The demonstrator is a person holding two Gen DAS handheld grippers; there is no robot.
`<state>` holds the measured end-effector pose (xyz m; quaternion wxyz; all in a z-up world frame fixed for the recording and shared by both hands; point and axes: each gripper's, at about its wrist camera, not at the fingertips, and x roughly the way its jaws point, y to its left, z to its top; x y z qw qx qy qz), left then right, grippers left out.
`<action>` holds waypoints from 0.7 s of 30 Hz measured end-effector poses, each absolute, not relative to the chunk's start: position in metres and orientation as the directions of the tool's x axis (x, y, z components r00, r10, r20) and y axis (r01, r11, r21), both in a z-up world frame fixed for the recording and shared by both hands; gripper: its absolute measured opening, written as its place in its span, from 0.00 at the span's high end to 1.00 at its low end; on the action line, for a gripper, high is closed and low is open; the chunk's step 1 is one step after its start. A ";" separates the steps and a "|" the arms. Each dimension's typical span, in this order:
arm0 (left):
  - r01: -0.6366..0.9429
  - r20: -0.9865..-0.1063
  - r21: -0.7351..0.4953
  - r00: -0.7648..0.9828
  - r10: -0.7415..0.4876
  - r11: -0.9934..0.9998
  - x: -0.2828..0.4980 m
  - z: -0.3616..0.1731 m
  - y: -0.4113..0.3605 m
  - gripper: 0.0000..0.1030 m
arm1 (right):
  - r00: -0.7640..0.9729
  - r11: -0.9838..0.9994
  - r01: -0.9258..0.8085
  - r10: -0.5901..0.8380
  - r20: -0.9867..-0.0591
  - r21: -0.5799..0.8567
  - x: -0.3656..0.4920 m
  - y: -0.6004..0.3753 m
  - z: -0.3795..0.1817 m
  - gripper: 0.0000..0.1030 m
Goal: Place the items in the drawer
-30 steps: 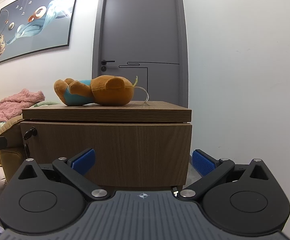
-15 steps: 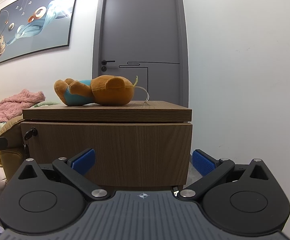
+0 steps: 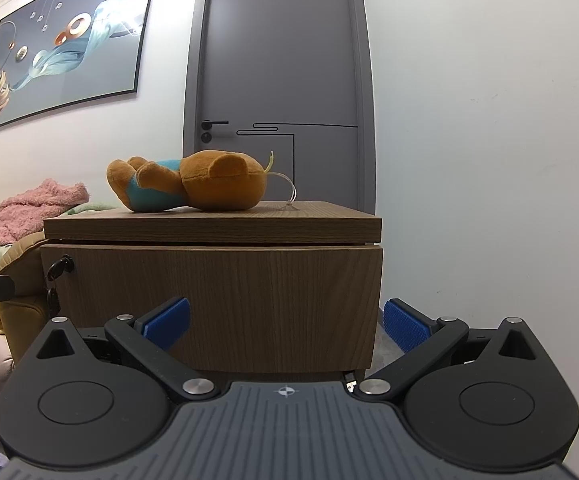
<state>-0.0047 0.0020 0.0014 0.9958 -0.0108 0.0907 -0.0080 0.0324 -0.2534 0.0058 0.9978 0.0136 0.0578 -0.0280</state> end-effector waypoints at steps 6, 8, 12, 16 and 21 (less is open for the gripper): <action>0.014 -0.180 -0.024 0.983 -0.018 1.000 -0.004 0.002 0.002 0.01 | 0.992 0.998 0.057 -0.054 -0.117 0.023 0.032 -0.254 0.006 0.00; 0.015 -0.181 -0.023 0.983 -0.019 1.000 -0.003 0.002 0.002 0.01 | 0.992 0.998 0.057 -0.054 -0.116 0.023 0.032 -0.254 0.006 0.00; 0.015 -0.180 -0.023 0.983 -0.019 1.000 -0.004 0.002 0.002 0.01 | 0.992 0.998 0.058 -0.055 -0.116 0.024 0.032 -0.254 0.006 0.00; 0.016 -0.180 -0.023 0.983 -0.019 1.000 -0.005 0.002 0.001 0.01 | 0.992 0.998 0.058 -0.055 -0.116 0.023 0.032 -0.254 0.006 0.00; 0.017 -0.180 -0.021 0.984 -0.021 1.000 -0.007 0.000 0.003 0.01 | 0.991 0.998 0.059 -0.056 -0.120 0.021 0.032 -0.254 0.006 0.00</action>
